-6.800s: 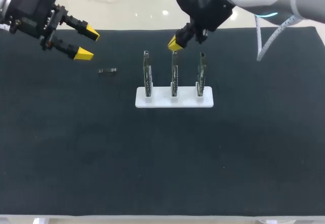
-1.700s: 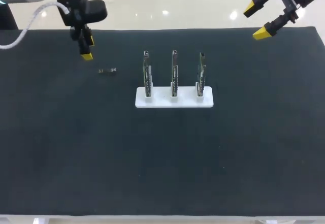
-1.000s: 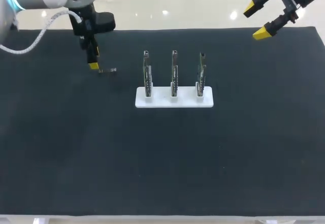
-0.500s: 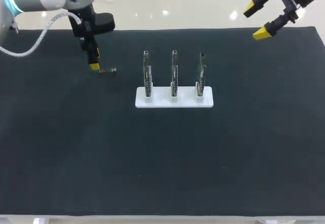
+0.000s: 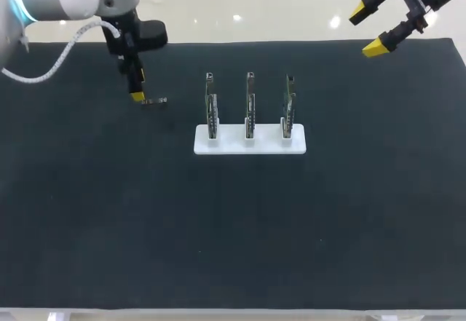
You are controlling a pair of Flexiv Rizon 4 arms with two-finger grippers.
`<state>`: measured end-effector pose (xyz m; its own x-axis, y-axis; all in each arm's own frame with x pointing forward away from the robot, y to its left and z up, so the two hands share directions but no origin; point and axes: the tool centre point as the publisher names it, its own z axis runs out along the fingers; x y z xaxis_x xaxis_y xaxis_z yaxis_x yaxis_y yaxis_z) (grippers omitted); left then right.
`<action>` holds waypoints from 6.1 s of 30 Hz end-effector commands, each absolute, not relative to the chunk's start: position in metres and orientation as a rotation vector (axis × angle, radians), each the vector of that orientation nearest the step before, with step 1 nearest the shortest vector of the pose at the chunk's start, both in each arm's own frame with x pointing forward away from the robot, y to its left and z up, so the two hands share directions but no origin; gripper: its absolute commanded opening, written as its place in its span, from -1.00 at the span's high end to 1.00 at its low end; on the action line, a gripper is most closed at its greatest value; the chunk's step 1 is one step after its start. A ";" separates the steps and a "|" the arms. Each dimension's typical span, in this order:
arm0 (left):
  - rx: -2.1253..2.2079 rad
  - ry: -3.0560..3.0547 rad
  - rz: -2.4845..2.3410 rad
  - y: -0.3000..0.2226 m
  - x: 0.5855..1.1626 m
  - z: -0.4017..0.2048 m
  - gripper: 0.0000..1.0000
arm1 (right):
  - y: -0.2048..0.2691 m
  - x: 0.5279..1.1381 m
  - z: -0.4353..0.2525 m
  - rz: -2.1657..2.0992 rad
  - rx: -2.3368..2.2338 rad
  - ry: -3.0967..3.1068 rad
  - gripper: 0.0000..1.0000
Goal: Pick up the optical module with the left hand, and insert it into the network port with the right hand.
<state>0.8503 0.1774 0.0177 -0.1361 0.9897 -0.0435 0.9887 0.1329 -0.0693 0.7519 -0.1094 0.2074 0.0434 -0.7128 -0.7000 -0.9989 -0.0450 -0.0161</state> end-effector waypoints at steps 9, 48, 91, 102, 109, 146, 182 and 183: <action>-2.078 -2.364 0.084 0.176 0.845 -0.002 -1.00 | -0.109 0.752 0.207 0.725 -1.812 1.719 -1.00; -2.096 -2.390 0.045 0.171 0.841 -0.017 0.13 | -0.109 0.752 0.207 0.725 -1.812 1.719 -1.00; -2.614 -2.360 1.190 0.155 0.751 0.178 1.00 | -0.109 0.752 0.207 0.725 -1.812 1.719 -1.00; -2.668 -2.410 1.536 0.163 0.725 0.216 1.00 | -0.109 0.752 0.207 0.725 -1.812 1.719 -1.00; -2.676 -2.419 1.660 0.163 0.722 0.223 1.00 | -0.109 0.752 0.207 0.725 -1.812 1.719 -1.00; -2.727 -2.339 2.199 0.053 0.729 0.241 1.00 | -0.109 0.752 0.207 0.725 -1.812 1.719 -1.00; -2.543 -2.243 2.384 -0.055 0.729 0.202 1.00 | -0.109 0.752 0.207 0.725 -1.812 1.719 -1.00; -2.543 -2.243 2.384 -0.055 0.729 0.202 1.00 | -0.109 0.752 0.207 0.725 -1.812 1.719 -1.00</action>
